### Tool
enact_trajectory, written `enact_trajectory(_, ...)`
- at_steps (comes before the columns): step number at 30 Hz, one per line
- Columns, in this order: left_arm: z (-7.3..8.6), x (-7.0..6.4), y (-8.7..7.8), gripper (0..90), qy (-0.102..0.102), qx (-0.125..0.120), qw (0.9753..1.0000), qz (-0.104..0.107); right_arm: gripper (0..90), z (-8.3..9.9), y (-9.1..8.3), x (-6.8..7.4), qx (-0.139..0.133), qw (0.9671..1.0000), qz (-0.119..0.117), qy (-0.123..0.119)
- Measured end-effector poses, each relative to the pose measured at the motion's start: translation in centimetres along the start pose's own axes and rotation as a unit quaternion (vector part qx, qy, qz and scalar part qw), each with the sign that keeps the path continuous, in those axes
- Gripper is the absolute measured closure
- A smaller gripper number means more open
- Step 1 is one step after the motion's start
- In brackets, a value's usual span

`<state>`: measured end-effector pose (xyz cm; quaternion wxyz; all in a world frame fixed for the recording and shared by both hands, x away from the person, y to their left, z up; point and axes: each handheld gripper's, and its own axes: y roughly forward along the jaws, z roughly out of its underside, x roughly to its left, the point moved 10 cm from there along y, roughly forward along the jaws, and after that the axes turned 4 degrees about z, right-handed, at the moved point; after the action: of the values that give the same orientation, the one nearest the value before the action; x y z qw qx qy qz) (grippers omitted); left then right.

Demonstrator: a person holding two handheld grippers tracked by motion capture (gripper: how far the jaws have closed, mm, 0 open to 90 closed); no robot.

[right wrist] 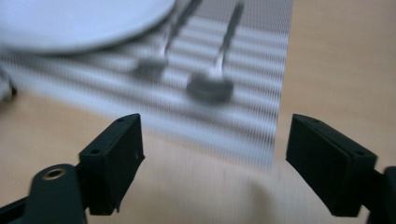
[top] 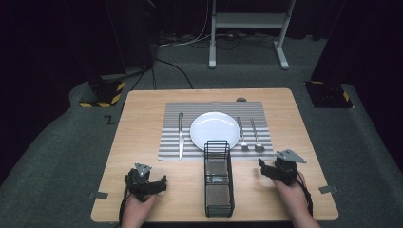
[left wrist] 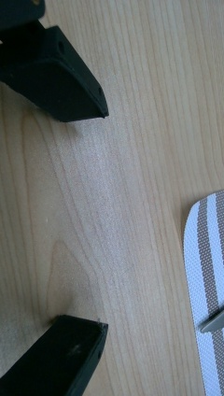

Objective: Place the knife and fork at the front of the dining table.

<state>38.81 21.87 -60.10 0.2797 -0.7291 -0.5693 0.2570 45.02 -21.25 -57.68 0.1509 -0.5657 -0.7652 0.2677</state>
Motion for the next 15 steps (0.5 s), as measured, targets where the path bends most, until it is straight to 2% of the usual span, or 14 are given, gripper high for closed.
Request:
enact_trajectory(3,0.0,0.0,0.0,0.7,0.001,0.0,1.0,0.001,16.0,2.5,-1.0,-0.1,0.053,0.9985,0.008,-0.014)
enact_trajectory(5,0.1,-0.1,-0.1,0.8,0.002,0.001,1.0,0.003,15.2,3.0,-1.7,-0.3,0.056,0.9983,0.009,-0.011)
enact_trajectory(7,0.1,-0.1,-0.2,0.9,0.004,0.001,1.0,0.004,14.1,3.3,-1.9,-0.5,0.062,0.998,0.005,0.01)
enact_trajectory(8,0.1,-0.1,-0.2,0.9,0.004,0.0,1.0,0.004,13.8,3.4,-1.9,-0.7,0.063,0.9979,0.011,0.015)
enact_trajectory(15,0.1,-0.1,-0.2,1.0,0.004,0.0,1.0,0.004,13.8,3.4,-1.9,-0.6,0.063,0.9977,0.015,0.018)
